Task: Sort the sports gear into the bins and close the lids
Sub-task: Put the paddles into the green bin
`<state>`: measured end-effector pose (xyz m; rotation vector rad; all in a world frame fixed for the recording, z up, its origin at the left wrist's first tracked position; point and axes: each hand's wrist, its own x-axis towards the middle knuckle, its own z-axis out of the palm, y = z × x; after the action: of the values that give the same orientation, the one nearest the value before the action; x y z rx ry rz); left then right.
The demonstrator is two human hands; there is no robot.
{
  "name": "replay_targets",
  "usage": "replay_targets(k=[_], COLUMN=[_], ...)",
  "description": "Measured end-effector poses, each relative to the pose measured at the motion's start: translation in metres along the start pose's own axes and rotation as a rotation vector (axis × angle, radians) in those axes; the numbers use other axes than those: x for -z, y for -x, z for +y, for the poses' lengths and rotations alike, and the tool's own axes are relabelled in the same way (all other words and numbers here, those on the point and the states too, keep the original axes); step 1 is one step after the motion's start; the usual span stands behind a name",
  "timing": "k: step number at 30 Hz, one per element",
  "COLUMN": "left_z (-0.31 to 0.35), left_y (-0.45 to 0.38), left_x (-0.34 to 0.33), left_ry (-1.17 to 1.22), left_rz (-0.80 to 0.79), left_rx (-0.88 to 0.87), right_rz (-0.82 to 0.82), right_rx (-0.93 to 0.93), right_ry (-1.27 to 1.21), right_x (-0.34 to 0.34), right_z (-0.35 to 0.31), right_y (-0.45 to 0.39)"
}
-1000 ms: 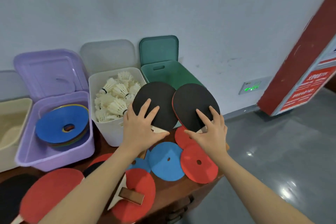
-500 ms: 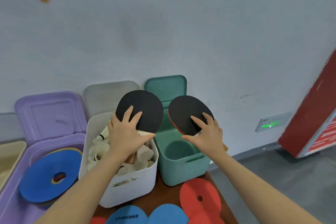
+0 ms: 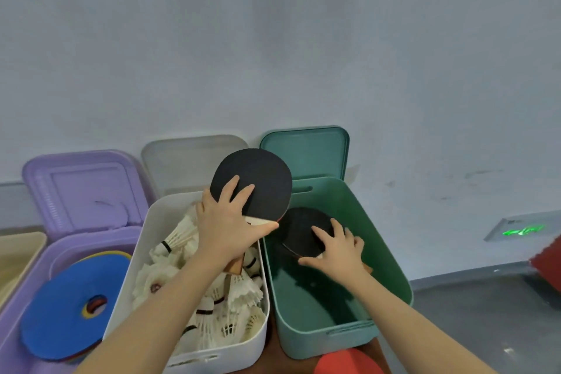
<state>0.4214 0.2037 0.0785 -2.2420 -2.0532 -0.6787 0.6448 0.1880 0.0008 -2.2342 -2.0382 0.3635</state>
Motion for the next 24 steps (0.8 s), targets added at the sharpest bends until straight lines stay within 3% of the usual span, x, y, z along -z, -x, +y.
replay_targets(k=[2, 6, 10, 15, 18, 21, 24], left_z=[0.007, 0.027, 0.055, 0.077, 0.082, 0.077, 0.069], left_y=[-0.003, -0.003, 0.002, 0.016, 0.012, 0.005, 0.002], left_x=[-0.008, -0.018, -0.031, -0.057, -0.071, -0.08, -0.078], left_ry=[0.015, 0.069, 0.128, 0.188, 0.107, -0.085, -0.173], left_rz=[-0.051, -0.125, -0.21, -0.299, -0.459, -0.609, -0.482], left_rx=[0.006, -0.035, -0.094, -0.044, -0.046, -0.167, -0.289], right_rz=[0.083, 0.379, 0.459, 0.447, 0.301, 0.164, 0.154], right_rx=[0.025, 0.097, 0.17, 0.151, 0.119, 0.102, 0.104], right_ry=[-0.057, -0.404, -0.401, -0.231, -0.031, 0.153, 0.195], right_x=[0.002, 0.021, 0.04, 0.031, 0.028, 0.024, 0.023], right_z=[0.004, 0.007, 0.015, 0.036, 0.042, 0.042, 0.04], right_y=[0.0, 0.008, 0.011, 0.011, 0.006, 0.004, 0.007])
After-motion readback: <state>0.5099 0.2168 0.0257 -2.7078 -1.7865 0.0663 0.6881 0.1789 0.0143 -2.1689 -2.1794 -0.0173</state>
